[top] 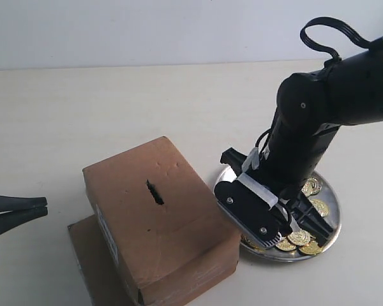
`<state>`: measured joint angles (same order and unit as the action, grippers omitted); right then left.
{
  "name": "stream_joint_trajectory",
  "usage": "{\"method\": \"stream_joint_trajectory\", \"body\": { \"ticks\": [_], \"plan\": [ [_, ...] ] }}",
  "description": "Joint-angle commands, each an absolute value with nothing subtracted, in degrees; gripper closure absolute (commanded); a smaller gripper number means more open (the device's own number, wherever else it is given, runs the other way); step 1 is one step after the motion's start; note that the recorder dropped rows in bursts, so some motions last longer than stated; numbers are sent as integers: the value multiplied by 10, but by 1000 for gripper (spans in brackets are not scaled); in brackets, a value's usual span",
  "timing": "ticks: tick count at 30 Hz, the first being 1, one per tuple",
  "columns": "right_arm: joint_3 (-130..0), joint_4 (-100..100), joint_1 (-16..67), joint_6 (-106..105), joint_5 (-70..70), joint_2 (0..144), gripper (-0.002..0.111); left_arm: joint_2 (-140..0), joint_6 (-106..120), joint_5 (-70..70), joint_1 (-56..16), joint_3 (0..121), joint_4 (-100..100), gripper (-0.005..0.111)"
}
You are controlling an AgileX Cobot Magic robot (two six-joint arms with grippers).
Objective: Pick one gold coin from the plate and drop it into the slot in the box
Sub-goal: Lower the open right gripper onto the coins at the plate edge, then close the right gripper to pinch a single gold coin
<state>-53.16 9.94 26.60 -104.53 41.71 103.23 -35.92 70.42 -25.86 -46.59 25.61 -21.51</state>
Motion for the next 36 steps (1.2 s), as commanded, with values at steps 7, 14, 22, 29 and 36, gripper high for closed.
{"method": "stream_joint_trajectory", "body": {
  "ticks": [7,14,22,29,36],
  "plan": [
    [-508,111,267,-1063,390,1023,57,-357,703,-250,-469,254,-215,107],
    [-507,132,267,-1063,390,1023,57,-357,703,-250,-469,254,-215,107],
    [-490,120,267,-1063,383,1023,57,-357,703,-250,-469,254,-215,107],
    [-476,106,295,-1047,333,1025,62,-357,703,-250,-469,254,-215,107],
    [-476,106,295,-1017,332,1027,62,-357,703,-250,-469,254,-215,107]
  ]
}}
